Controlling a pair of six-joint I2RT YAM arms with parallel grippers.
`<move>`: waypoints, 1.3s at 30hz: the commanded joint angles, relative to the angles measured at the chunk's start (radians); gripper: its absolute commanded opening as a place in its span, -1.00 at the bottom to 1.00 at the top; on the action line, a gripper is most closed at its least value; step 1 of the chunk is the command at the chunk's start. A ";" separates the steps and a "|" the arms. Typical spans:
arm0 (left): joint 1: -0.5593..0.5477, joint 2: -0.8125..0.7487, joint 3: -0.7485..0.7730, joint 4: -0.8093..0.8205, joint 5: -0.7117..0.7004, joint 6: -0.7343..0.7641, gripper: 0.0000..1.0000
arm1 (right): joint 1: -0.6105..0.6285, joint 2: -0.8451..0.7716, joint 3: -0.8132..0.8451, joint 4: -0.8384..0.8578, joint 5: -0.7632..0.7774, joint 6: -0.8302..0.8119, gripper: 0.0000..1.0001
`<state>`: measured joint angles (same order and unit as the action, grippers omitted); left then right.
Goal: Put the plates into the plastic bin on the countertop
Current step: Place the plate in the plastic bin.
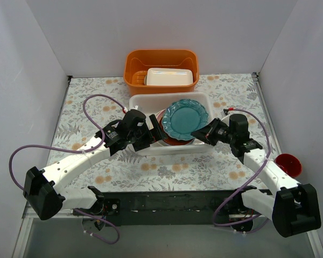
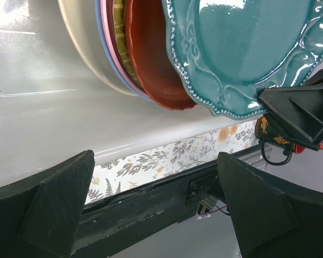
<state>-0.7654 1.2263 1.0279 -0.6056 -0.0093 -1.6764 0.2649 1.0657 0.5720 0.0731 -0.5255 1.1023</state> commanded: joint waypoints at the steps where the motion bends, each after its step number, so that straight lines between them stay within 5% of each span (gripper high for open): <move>1: -0.002 -0.016 0.029 0.000 0.008 0.009 0.96 | 0.020 -0.065 0.009 0.165 -0.002 -0.001 -0.97; 29: -0.002 -0.022 -0.008 0.012 0.008 0.006 0.96 | 0.126 -0.006 -0.031 0.215 0.016 0.018 -0.97; 39: -0.002 -0.024 -0.006 0.006 0.008 0.010 0.97 | 0.157 0.111 0.046 0.093 -0.005 -0.090 -0.92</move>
<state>-0.7650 1.2266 1.0229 -0.5983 -0.0067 -1.6760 0.3985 1.1404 0.5392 0.1558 -0.4850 1.1236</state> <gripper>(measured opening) 0.982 0.122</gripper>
